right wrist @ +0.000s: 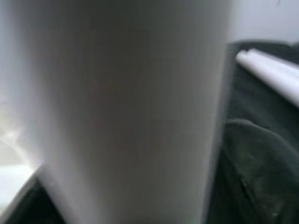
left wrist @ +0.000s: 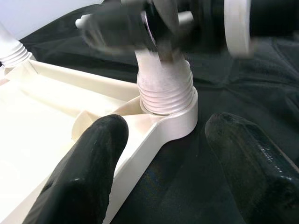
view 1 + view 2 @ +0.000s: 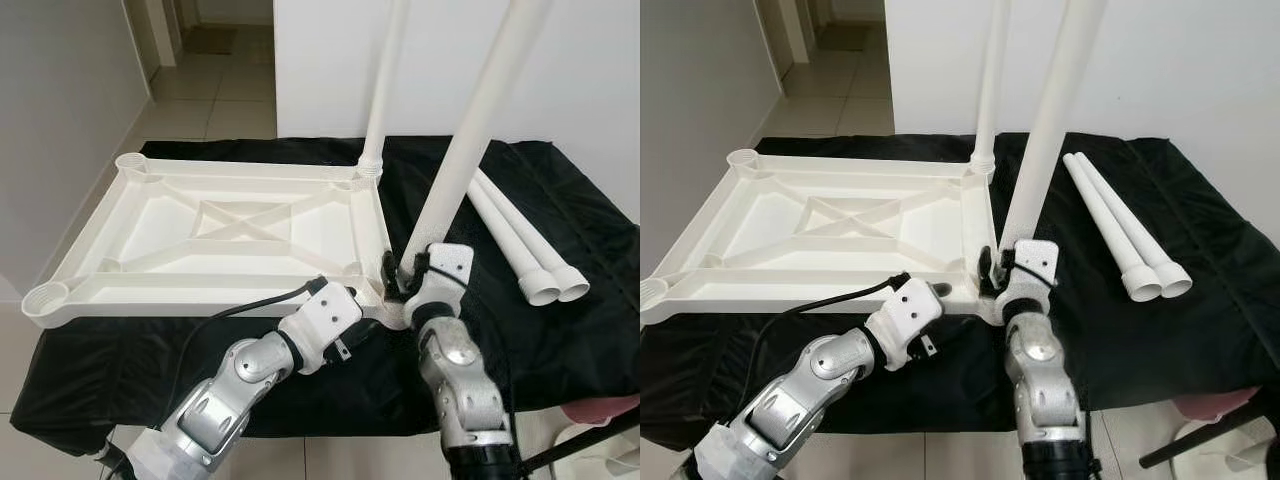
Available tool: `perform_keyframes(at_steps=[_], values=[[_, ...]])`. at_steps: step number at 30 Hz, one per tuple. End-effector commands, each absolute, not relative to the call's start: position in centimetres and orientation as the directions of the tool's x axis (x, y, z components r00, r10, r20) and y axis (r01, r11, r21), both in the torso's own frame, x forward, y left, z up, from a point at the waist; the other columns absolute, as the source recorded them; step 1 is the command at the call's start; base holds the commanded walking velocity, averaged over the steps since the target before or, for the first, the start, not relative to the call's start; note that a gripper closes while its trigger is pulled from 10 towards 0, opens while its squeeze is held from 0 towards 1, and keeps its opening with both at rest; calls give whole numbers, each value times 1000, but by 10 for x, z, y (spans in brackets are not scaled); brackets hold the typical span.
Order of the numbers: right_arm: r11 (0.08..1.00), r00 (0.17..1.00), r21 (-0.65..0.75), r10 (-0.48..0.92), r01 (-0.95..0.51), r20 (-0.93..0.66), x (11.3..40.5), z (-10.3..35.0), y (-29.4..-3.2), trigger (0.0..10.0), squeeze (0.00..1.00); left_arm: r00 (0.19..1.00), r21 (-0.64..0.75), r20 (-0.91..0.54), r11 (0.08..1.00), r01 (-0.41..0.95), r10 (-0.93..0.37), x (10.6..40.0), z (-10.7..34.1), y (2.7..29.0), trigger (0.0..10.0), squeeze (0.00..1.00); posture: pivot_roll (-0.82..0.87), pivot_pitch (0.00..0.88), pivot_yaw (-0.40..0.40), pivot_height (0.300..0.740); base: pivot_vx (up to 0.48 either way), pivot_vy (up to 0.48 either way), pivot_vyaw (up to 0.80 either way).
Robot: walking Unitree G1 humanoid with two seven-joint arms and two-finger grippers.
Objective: Building children table
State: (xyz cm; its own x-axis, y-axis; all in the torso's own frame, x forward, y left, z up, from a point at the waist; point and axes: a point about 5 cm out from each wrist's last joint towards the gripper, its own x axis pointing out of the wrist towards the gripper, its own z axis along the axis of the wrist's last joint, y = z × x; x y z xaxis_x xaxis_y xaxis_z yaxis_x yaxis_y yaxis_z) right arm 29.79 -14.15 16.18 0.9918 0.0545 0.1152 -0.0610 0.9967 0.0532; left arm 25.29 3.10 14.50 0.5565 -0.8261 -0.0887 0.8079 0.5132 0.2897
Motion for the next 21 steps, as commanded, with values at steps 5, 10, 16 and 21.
perform_keyframes(at_steps=[5,10,16,21], values=[[973,966,7,229,-231,119,305,165,-145,10000,0,546,286,-113,499,818,-830,254,143,33,10000,0,-21,0,-10,740,0,0,0],[934,929,-11,357,-358,95,309,162,-150,10000,0,551,286,-110,505,814,-827,255,144,33,10000,0,-21,0,-10,740,0,0,0],[870,870,-83,490,-486,47,315,153,-159,10000,0,557,285,-106,511,811,-824,256,145,33,10000,0,-13,1,-7,740,0,0,0],[818,823,-116,568,-564,7,319,148,-162,7333,0,555,290,-111,507,811,-824,255,144,34,10000,0,-9,3,-7,740,0,0,0]])
